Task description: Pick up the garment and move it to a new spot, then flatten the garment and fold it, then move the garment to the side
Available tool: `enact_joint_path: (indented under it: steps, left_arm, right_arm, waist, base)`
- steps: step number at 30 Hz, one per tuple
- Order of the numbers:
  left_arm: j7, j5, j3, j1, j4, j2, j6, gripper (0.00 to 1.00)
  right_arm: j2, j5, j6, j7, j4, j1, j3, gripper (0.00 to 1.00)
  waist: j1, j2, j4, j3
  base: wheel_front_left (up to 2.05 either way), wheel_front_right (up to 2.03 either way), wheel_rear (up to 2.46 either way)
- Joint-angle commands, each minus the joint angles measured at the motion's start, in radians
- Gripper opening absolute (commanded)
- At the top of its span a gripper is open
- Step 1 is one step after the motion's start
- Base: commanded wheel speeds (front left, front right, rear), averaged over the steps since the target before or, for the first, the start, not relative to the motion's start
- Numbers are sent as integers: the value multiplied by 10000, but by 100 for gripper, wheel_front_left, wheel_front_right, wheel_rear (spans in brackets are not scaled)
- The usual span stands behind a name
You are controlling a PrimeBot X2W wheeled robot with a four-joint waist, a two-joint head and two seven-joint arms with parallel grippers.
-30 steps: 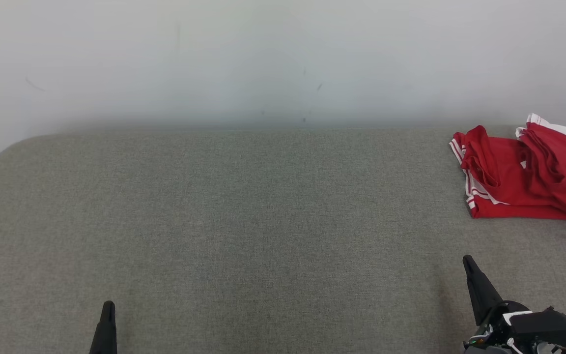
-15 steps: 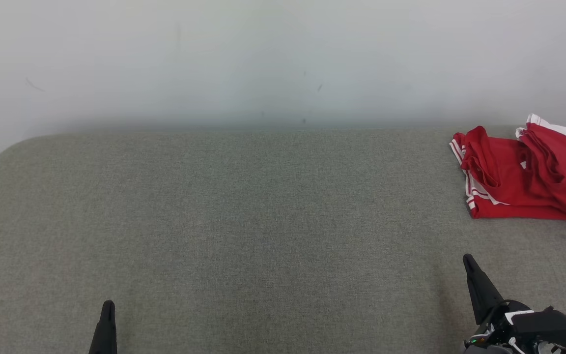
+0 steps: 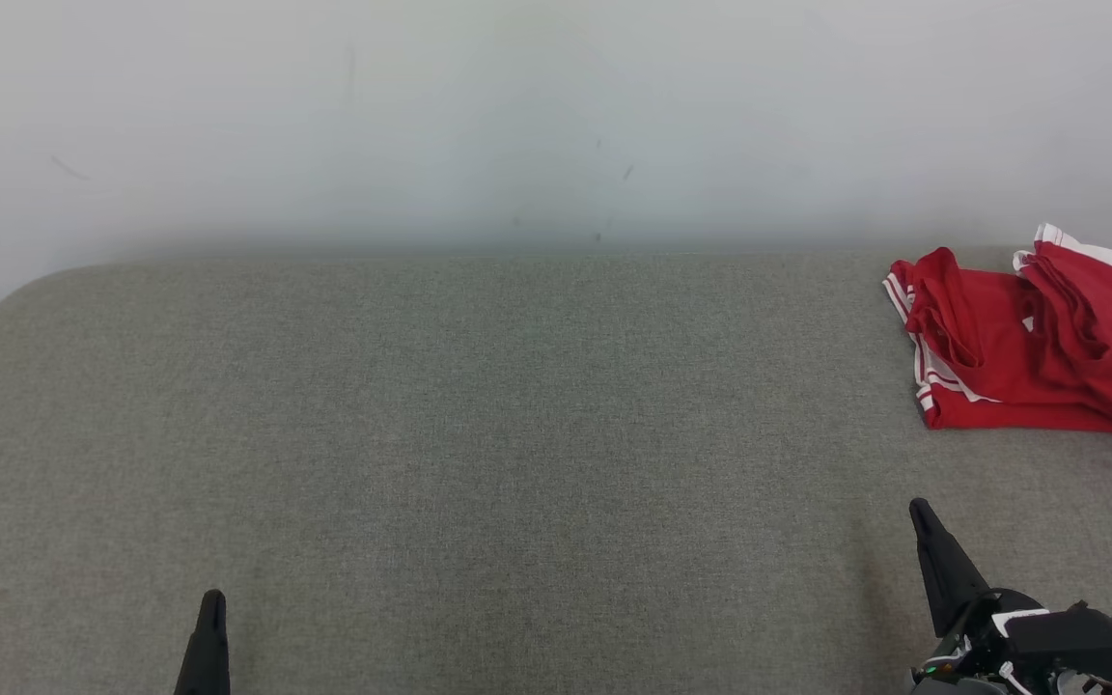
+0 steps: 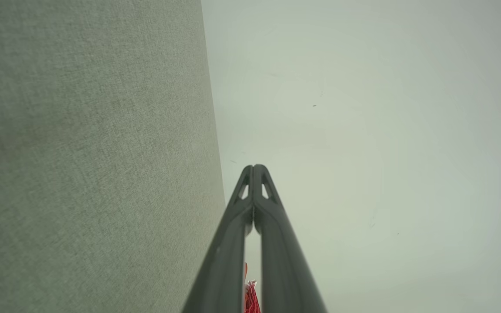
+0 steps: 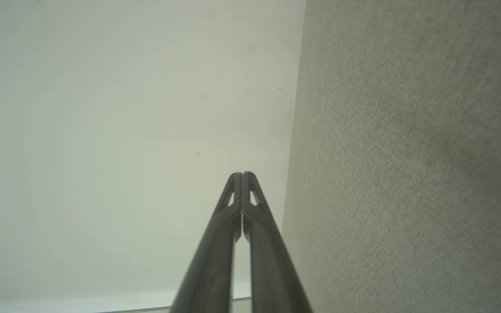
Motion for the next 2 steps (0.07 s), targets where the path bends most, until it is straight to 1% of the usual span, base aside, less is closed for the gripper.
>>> enact_joint_path:
  steps: [1, 2]
  left_arm:
    - [12, -54, 43, -55, -28, 24, -35, 0]
    - [12, -53, 44, -55, -28, 23, -35, 0]
  right_arm:
    - [6, 11, -21, 15, -19, -65, -19, 0]
    - [6, 11, -21, 15, -19, -65, -19, 0]
  waist:
    - [0, 0, 0, 0]
    - [0, 0, 0, 0]
  base:
    - [0, 0, 0]
    - [0, 0, 0]
